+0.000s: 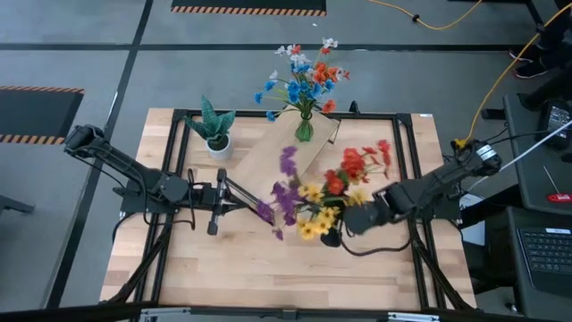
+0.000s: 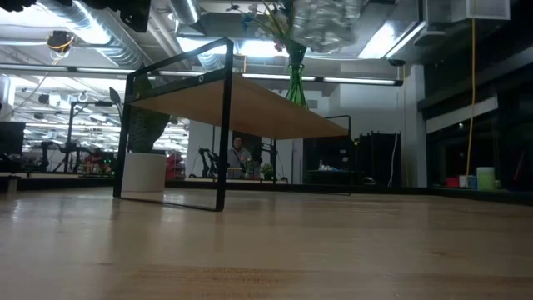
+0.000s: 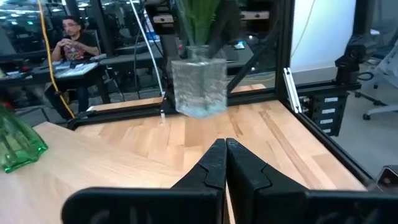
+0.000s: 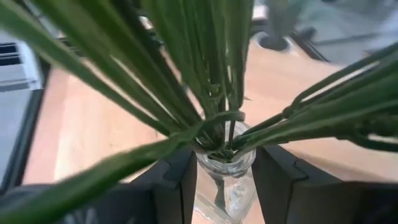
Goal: Pick and place flowers into a vace then onto a shelf
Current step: Put the transparent vase on the shelf
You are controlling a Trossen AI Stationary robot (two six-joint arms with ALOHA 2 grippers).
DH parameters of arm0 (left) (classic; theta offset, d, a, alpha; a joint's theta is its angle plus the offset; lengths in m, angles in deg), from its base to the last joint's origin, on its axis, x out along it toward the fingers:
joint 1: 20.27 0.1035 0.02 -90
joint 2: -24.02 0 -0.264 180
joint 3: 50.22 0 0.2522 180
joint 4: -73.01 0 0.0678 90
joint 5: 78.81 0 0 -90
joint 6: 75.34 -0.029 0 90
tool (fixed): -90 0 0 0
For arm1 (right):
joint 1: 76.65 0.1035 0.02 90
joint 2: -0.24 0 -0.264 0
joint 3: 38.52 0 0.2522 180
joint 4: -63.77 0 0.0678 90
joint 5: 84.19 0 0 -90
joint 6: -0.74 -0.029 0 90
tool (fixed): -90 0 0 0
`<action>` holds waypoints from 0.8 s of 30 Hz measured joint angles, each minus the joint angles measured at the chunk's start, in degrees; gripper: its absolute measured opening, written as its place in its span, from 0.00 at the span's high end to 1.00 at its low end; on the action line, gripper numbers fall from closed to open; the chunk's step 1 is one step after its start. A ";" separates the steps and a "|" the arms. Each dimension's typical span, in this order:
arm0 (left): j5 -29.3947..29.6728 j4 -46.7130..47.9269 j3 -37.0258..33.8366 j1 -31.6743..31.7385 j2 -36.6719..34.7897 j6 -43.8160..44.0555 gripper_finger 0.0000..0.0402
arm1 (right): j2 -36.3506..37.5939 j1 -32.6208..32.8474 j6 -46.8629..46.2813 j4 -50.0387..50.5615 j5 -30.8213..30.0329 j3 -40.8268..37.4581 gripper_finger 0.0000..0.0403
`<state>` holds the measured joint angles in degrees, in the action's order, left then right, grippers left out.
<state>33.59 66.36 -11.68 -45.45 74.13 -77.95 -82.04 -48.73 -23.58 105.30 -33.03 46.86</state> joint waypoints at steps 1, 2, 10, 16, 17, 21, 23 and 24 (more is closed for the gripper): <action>0.30 -0.04 0.00 0.03 0.00 0.18 1.00 | 0.00 -1.26 2.95 -2.63 2.36 -0.58 0.71; 0.55 -0.14 0.00 0.03 0.00 0.28 0.99 | -0.10 -2.62 5.56 -4.14 4.91 -0.91 0.71; 0.56 0.16 0.00 0.14 0.02 0.35 0.99 | -1.78 -15.19 17.42 -11.68 15.71 -1.51 0.71; 1.48 0.53 0.00 0.14 0.02 -0.17 0.99 | -2.84 -22.90 22.98 -16.67 26.08 -1.51 0.71; 1.64 0.58 0.00 0.14 0.02 -0.13 0.99 | -3.49 -23.87 23.43 -17.57 27.58 -1.51 0.71; 1.67 0.58 -0.01 0.14 0.02 -0.04 0.99 | -7.21 -26.76 24.47 -20.84 33.54 -1.00 0.71; 1.67 0.97 0.00 0.14 0.02 0.72 0.99 | -8.76 -27.41 24.55 -20.36 34.17 0.46 0.71; 1.67 1.20 0.00 0.14 0.02 1.24 0.99 | -9.49 -27.59 24.62 -20.37 34.21 1.52 0.71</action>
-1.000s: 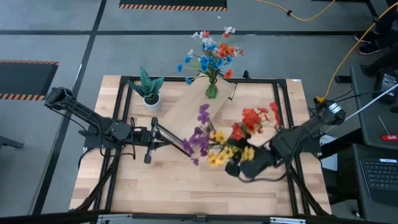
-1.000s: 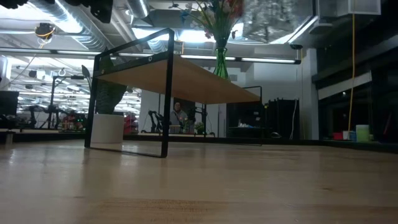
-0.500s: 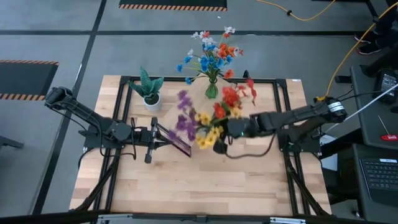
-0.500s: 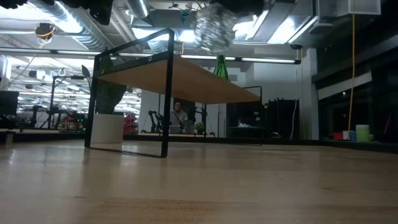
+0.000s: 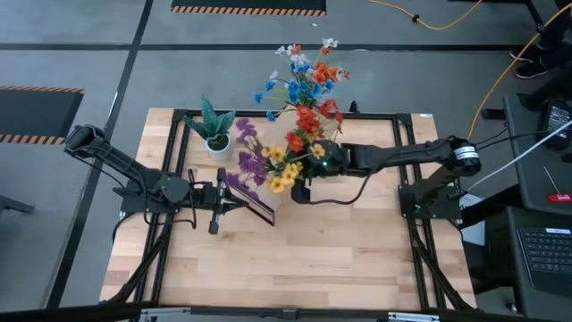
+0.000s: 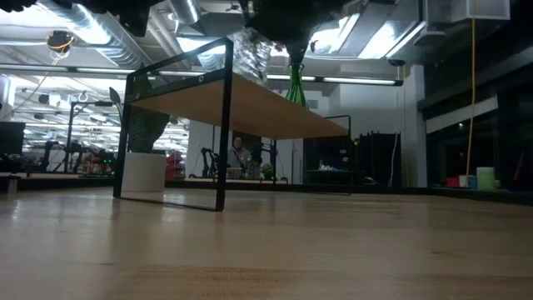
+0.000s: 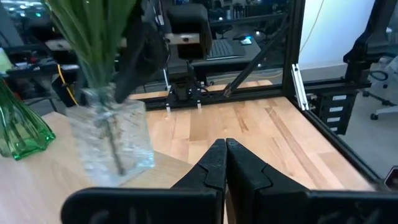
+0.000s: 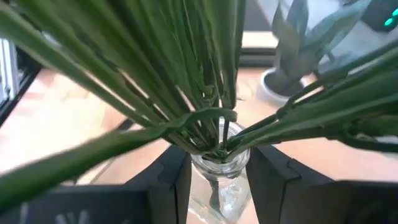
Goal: Pick and place flowers into a vace then onto a shelf
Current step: Put the transparent vase on the shelf
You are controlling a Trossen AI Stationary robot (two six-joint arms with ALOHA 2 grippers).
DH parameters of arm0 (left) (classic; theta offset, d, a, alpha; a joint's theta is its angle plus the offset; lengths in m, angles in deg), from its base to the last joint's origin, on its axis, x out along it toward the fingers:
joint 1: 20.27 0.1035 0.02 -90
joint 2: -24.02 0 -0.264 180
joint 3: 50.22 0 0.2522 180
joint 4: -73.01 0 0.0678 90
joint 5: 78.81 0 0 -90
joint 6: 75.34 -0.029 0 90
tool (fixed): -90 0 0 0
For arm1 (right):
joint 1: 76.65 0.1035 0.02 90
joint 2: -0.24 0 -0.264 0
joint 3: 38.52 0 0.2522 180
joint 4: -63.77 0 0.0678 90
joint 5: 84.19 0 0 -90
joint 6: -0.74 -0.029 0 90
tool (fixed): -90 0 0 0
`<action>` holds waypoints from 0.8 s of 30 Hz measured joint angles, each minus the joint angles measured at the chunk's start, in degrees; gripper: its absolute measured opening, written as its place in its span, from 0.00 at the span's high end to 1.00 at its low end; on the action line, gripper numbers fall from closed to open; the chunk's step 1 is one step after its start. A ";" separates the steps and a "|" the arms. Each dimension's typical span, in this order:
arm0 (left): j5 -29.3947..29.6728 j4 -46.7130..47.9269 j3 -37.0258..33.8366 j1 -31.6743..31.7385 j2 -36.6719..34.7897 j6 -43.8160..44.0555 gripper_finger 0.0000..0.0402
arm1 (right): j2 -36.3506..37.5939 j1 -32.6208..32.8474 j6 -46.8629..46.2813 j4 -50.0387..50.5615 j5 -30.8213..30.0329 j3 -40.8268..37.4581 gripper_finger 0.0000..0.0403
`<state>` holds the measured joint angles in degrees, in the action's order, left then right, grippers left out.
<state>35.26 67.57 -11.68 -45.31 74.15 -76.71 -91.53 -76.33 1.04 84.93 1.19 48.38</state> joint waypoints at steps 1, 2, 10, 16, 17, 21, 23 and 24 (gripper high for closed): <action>0.01 -0.02 0.00 0.00 0.00 0.55 0.99 | -0.57 -0.14 0.13 0.25 0.11 1.16 0.71; 0.02 -0.06 0.00 0.00 0.00 0.73 0.99 | -1.14 -0.18 0.26 1.12 0.57 2.24 0.71; 0.04 -0.11 -0.01 0.00 0.00 0.68 0.99 | -5.68 -0.50 0.11 5.14 2.65 8.38 0.71; 0.33 -0.21 0.00 0.00 0.00 -0.01 0.99 | -7.30 -1.08 1.49 4.98 2.28 9.26 0.71; 0.37 -0.23 0.00 0.00 0.00 -0.53 0.99 | -7.30 -1.34 1.49 5.28 2.42 9.27 0.71; 0.37 -0.28 0.00 0.00 0.00 -2.55 0.98 | -7.30 -2.63 1.50 5.34 3.50 9.28 0.71; 0.37 -0.25 0.00 0.00 0.00 -2.83 0.98 | -7.30 -3.12 1.51 5.34 3.96 9.28 0.71; 0.37 -0.28 0.00 0.00 0.00 -2.85 0.98 | -7.30 -3.31 1.50 5.36 4.05 9.28 0.71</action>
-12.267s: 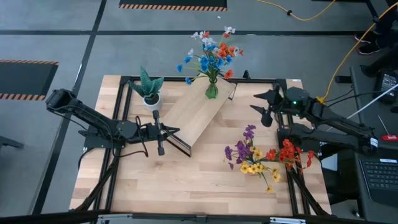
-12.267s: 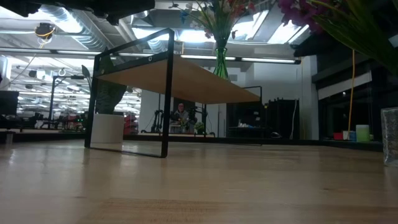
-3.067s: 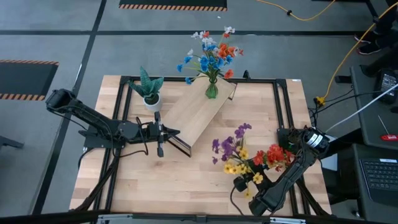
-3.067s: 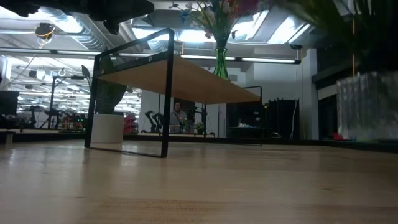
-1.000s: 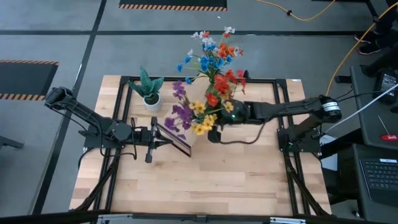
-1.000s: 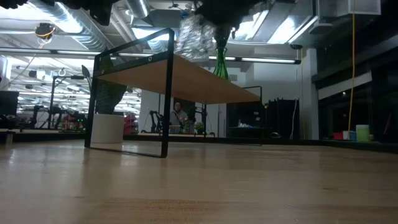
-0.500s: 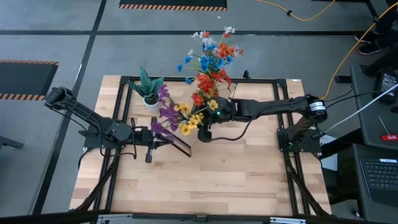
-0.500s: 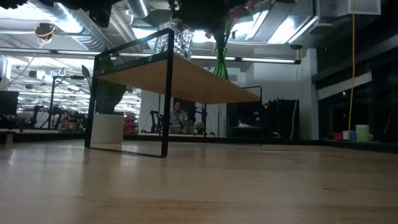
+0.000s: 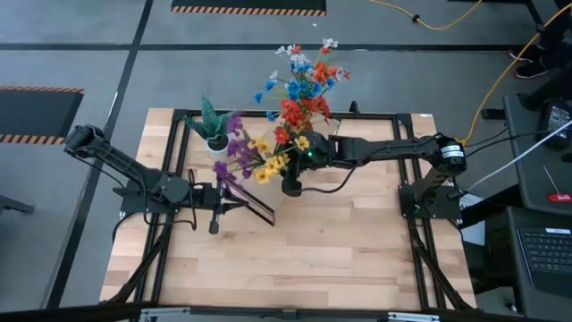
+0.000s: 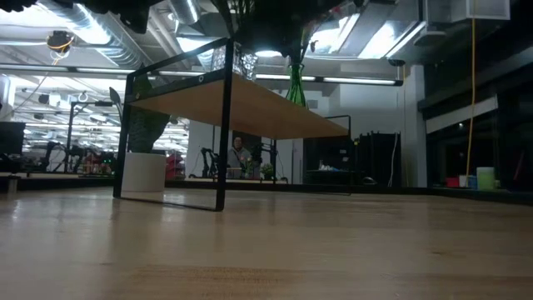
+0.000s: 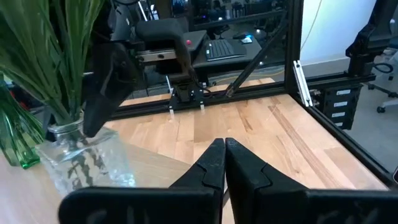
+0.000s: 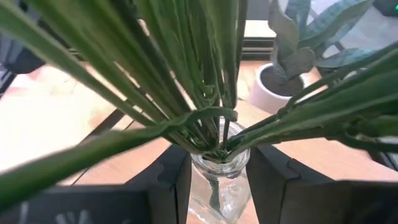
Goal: Pick and place flowers into a vace then onto a shelf
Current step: Put the transparent vase on the shelf
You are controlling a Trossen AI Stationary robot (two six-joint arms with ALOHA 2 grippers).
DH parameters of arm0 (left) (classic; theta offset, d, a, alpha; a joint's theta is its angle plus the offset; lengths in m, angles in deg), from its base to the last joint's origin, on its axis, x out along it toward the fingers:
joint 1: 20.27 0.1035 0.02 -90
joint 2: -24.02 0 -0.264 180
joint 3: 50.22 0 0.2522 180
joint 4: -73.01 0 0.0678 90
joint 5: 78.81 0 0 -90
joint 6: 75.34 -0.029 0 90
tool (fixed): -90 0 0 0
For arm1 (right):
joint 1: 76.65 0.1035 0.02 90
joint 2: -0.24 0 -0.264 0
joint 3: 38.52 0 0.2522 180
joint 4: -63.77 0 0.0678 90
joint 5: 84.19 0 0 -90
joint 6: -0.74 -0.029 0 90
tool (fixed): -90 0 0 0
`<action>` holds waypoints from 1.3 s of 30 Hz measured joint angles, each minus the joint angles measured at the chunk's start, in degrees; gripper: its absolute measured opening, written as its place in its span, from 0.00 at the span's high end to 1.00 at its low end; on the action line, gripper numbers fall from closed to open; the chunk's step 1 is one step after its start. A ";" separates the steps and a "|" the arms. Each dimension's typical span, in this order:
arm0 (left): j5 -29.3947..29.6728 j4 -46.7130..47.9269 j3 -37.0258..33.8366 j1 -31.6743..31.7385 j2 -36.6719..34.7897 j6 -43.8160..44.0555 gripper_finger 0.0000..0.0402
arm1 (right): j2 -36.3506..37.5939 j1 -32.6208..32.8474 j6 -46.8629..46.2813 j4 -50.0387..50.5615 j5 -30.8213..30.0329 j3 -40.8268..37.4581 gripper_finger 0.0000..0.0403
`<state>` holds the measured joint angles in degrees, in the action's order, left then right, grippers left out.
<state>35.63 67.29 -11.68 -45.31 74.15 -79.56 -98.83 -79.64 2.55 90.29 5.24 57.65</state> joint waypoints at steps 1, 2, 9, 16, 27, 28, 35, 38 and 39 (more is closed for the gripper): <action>0.00 0.01 0.00 0.00 0.00 -0.02 0.98 | 0.00 0.02 0.00 0.00 0.23 0.00 0.71; -0.01 0.02 0.00 0.00 0.00 -0.12 0.98 | 0.00 0.07 0.03 0.00 0.41 0.00 0.71; -0.02 0.02 0.00 0.00 0.00 -2.52 0.99 | -0.30 0.09 0.32 -0.01 1.24 0.00 0.71; -0.03 0.00 0.00 0.00 0.00 -2.54 0.99 | -1.01 0.09 0.29 -0.41 1.35 0.04 0.71; -0.04 0.02 0.00 0.00 0.00 -2.56 0.99 | -1.51 0.09 0.00 -0.37 3.69 0.04 0.67; 0.00 0.02 0.00 0.00 0.00 -2.56 0.98 | -1.51 0.09 -0.02 -0.36 3.69 0.04 0.67; 0.05 0.01 0.00 0.00 0.00 -2.58 0.98 | -1.51 0.09 0.00 -0.42 3.71 0.04 0.66; 0.07 0.00 0.00 0.00 0.00 -2.58 0.98 | -1.54 0.09 0.25 -1.08 3.73 0.04 0.66; 0.07 0.00 0.00 0.00 0.00 -2.58 0.98 | -1.56 0.09 0.36 -1.46 3.73 0.02 0.66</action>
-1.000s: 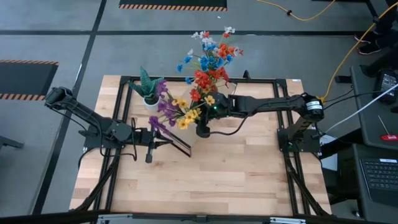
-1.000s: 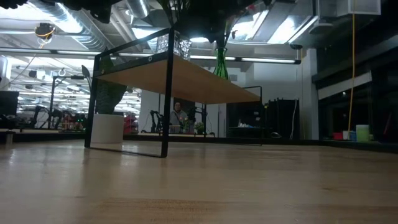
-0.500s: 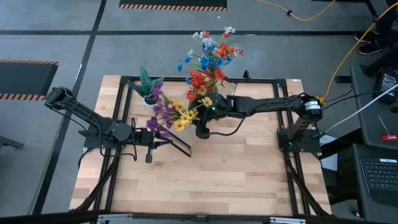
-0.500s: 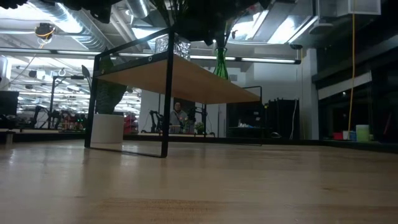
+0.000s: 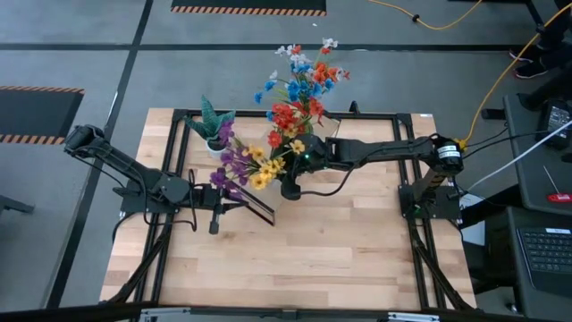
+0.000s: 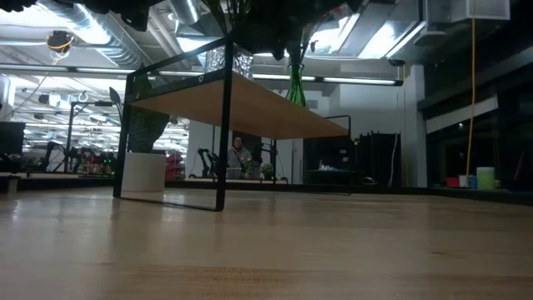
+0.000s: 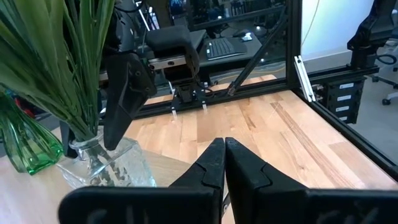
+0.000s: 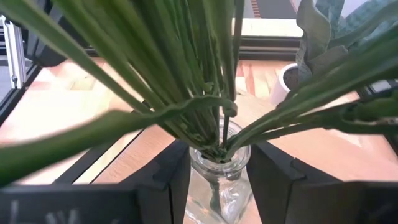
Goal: Pick and place flowers into a vace then onto a shelf
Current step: Put the transparent vase on the shelf
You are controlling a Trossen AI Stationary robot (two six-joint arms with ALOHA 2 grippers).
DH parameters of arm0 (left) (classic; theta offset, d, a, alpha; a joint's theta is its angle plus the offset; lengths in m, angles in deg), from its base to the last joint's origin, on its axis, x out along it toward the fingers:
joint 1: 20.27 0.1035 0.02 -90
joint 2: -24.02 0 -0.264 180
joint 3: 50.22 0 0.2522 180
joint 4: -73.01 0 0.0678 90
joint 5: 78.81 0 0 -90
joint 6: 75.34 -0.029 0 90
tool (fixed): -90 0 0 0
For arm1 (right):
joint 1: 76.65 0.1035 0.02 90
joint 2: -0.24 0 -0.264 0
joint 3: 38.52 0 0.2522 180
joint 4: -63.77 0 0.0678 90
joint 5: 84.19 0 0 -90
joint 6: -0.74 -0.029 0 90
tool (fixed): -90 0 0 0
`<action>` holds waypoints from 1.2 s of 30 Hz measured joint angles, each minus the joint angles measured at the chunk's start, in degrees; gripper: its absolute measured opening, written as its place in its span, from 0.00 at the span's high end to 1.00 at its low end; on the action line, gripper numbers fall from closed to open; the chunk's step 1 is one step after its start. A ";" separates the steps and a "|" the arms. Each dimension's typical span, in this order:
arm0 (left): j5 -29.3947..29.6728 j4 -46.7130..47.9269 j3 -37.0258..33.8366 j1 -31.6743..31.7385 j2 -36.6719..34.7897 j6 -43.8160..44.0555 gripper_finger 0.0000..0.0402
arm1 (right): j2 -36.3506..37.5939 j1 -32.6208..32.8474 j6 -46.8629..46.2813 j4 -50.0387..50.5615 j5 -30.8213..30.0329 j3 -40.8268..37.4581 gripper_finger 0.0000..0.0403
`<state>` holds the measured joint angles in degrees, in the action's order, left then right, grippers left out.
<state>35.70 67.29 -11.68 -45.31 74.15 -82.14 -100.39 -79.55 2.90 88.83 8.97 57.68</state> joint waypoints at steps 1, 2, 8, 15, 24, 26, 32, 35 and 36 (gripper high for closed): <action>0.01 0.00 0.00 0.00 0.00 0.00 0.98 | -0.01 0.00 0.41 -0.25 0.00 0.00 0.66; 0.01 0.00 0.00 0.00 0.00 0.00 0.98 | -0.01 0.00 1.03 -0.35 0.00 0.00 0.66; 0.04 0.00 0.00 0.00 0.00 0.00 0.98 | -0.01 0.00 1.16 -0.44 0.00 0.00 0.66; 0.07 0.00 0.00 0.00 0.00 0.00 0.98 | -0.01 0.00 1.30 -0.47 -0.01 0.00 0.66; 0.09 0.00 0.00 0.00 0.00 -0.01 0.97 | -0.01 0.00 1.20 0.08 -0.02 -0.02 0.66; 0.09 0.00 0.00 0.01 0.00 0.00 0.97 | -0.01 0.00 1.11 0.23 -0.02 -0.02 0.68; 0.09 0.00 0.00 0.01 0.00 0.00 0.98 | 0.01 0.00 1.11 0.11 -0.03 -0.03 0.71; 0.09 0.00 0.00 0.00 0.00 0.00 0.97 | 0.01 0.00 1.08 0.01 -0.02 -0.04 0.70; 0.09 0.00 0.00 0.00 0.00 -0.02 0.97 | 0.01 0.02 1.06 0.07 -0.03 -0.04 0.67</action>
<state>35.79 67.29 -11.68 -45.31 74.15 -82.16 -100.38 -79.53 3.96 88.90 8.93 57.63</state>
